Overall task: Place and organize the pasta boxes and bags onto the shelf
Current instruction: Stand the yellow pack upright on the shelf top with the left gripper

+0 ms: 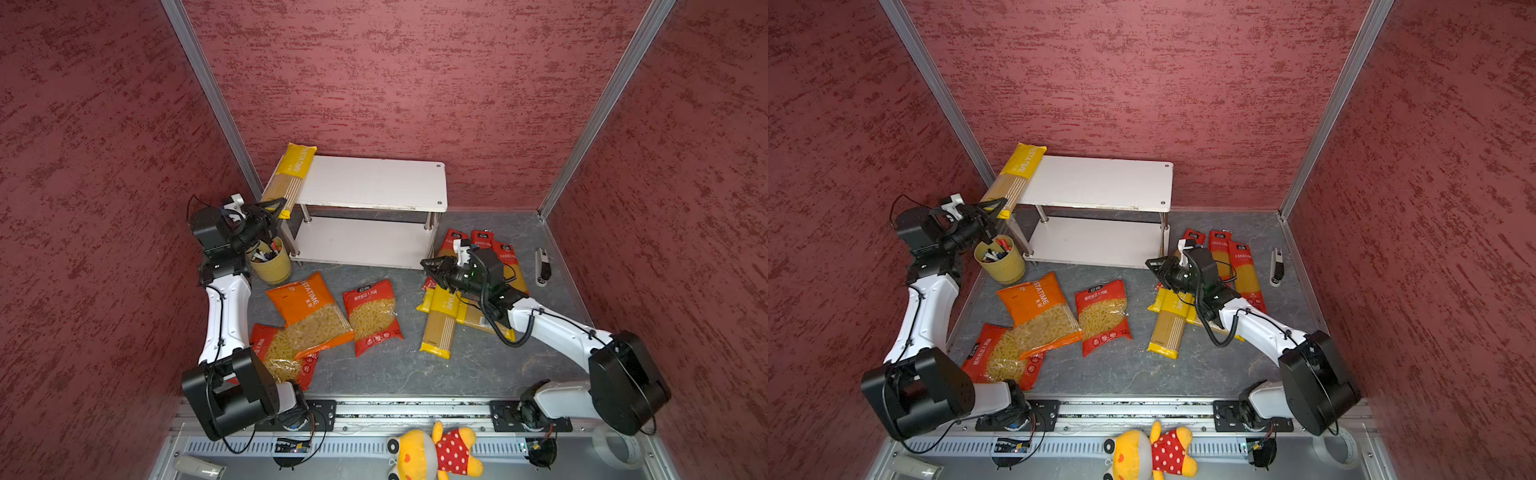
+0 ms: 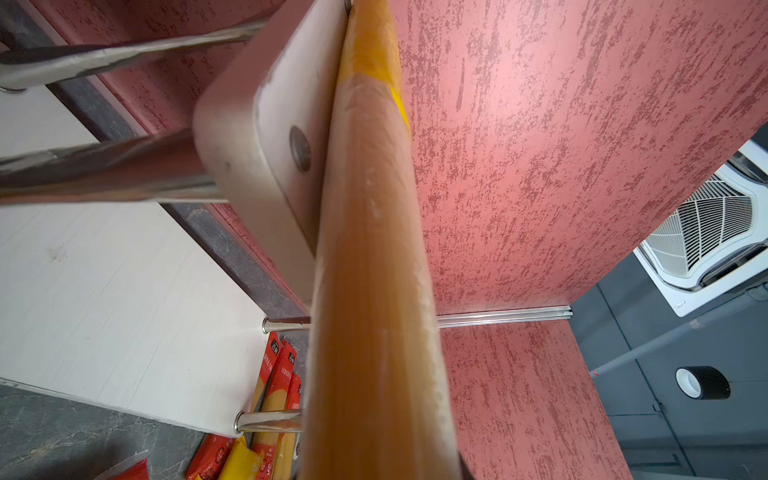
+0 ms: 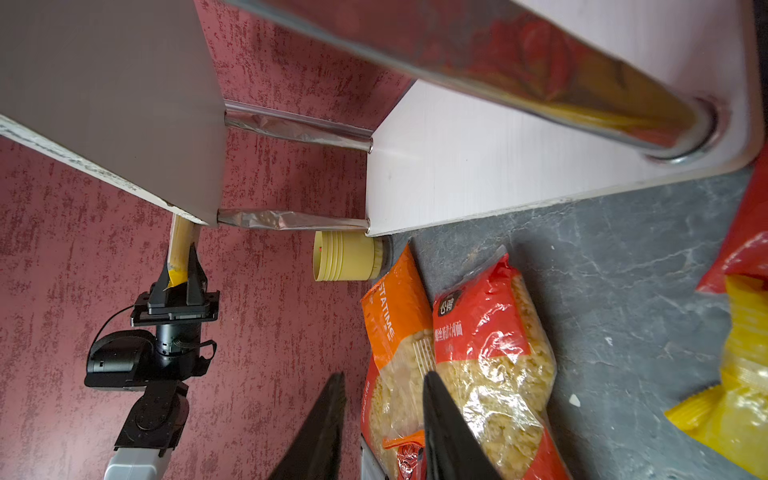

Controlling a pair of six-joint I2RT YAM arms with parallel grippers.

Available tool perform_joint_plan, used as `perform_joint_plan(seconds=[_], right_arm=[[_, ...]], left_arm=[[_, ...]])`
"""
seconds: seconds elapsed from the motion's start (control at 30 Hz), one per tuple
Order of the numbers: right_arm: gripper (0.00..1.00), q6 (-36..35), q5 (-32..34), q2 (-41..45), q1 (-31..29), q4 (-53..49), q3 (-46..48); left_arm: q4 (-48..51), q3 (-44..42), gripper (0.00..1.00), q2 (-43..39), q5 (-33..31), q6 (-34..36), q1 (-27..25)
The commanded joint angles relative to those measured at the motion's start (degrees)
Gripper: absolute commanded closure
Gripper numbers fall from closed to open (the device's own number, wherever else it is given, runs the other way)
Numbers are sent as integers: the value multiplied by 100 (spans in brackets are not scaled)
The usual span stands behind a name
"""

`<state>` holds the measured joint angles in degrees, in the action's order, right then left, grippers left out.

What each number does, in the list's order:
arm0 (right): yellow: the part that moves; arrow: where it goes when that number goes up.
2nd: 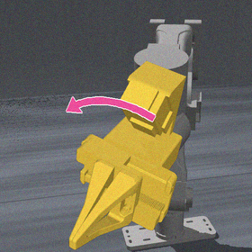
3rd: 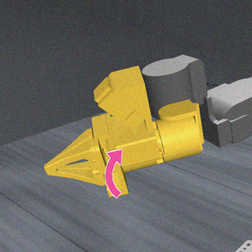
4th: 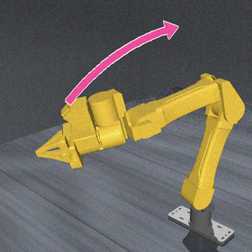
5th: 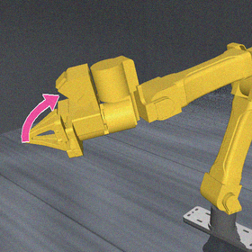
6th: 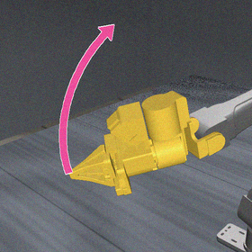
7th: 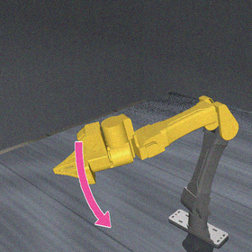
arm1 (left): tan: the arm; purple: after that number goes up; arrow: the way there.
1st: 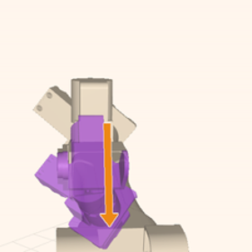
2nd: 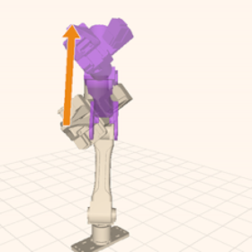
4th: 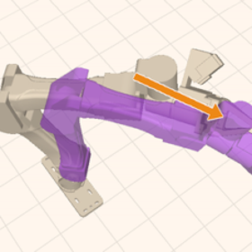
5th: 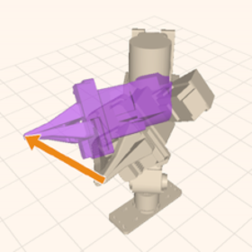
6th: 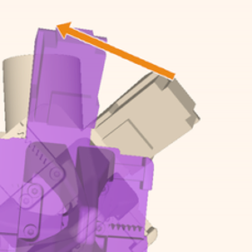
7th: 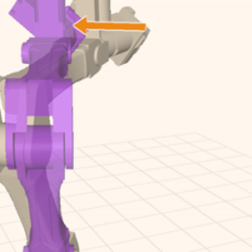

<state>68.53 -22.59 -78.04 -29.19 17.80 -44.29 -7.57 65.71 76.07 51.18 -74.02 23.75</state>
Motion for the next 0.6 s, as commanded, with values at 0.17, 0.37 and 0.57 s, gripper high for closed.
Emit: perform_joint_plan(seconds=[0.17, 0.37, 0.57], right_arm=[[66, 101, 174, -14, -21, 189, 103], [66, 103, 183, -41, -23, 197, 101], [66, 133, 234, -17, -25, 248, 154]], left_arm=[[-317, 267, 97, 348, -278, 105, -120], [-276, 424, 95, 525, -304, 159, -184], [-225, 257, 69, 412, -302, 126, -92]])
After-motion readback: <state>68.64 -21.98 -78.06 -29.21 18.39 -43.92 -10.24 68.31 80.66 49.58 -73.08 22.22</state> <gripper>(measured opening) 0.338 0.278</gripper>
